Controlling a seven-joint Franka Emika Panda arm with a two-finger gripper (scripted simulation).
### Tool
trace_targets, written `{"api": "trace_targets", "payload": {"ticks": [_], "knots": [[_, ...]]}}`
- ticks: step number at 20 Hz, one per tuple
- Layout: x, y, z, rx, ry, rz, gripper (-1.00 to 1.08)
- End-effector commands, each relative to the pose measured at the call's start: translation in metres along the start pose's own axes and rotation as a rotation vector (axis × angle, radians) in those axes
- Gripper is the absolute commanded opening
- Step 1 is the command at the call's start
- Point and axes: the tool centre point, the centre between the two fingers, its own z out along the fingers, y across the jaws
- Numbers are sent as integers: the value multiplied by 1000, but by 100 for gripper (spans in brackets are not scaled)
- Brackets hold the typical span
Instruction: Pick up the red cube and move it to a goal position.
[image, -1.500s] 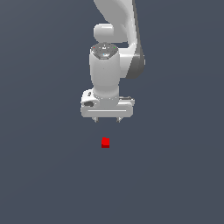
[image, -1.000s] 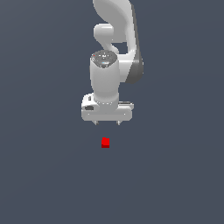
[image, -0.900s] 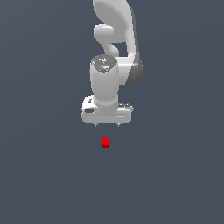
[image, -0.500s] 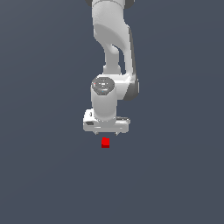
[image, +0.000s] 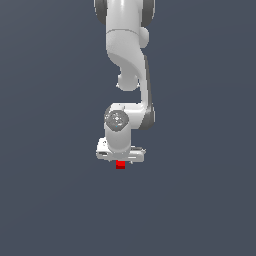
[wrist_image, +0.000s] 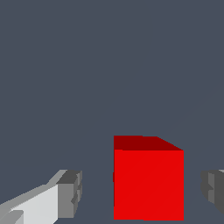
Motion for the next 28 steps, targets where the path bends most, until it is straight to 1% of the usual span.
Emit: {"api": "trace_targets", "payload": {"ticks": [1, 6, 7, 20, 28], "knots": [[2, 1, 9, 0, -3, 5, 100], [3, 1, 15, 0, -6, 9, 100], [3, 1, 15, 0, -6, 9, -100], [2, 1, 14, 0, -6, 9, -100], [-13, 1, 3, 0, -6, 9, -100]]}}
